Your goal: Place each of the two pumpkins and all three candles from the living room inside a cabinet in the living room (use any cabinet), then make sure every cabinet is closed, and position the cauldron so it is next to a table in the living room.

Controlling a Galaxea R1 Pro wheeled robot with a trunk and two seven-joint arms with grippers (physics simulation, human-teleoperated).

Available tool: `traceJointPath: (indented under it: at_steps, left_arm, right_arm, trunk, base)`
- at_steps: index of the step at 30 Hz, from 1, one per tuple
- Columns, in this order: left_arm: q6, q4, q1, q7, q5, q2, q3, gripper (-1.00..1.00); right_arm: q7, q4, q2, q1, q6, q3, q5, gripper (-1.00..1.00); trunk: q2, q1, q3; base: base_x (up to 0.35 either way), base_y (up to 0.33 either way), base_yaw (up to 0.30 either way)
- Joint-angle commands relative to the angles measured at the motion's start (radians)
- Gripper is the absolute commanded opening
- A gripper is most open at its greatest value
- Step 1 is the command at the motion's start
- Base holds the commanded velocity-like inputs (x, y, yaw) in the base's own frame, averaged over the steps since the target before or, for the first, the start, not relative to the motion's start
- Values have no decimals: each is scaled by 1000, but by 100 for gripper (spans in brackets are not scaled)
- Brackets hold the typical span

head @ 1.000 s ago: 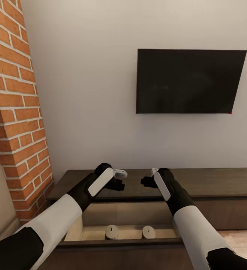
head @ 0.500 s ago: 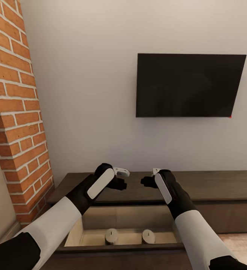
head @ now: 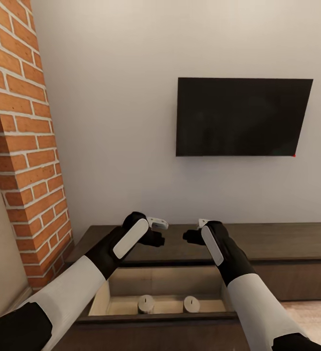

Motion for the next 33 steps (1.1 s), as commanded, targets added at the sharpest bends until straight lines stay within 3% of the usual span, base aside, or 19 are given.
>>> traceJointPath:
  at_steps: [1, 11, 27, 33]
  left_arm:
    - [1, -1, -1, 10, 10, 0, -2, 100]
    - [1, -1, -1, 12, 9, 0, -3, 100]
    - [1, -7, -1, 16, 8, 0, -5, 100]
    - [1, -7, -1, 38, 7, 0, -6, 100]
  right_arm:
    - [-10, -1, 0, -1, 1, 2, -10, 100]
    - [-10, -1, 0, -1, -2, 3, -10, 100]
    - [-9, -1, 0, -1, -3, 2, -12, 100]
    - [-9, -1, 0, -1, -3, 2, -12, 100]
  trunk:
    - [7, -4, 2]
    - [77, -42, 36]
    - [189, -104, 107]
    - [231, -127, 134]
  base:
    - [-4, 0, 0]
    - [-1, 0, -36]
    - [-3, 0, -199]
    - [-221, 0, -212]
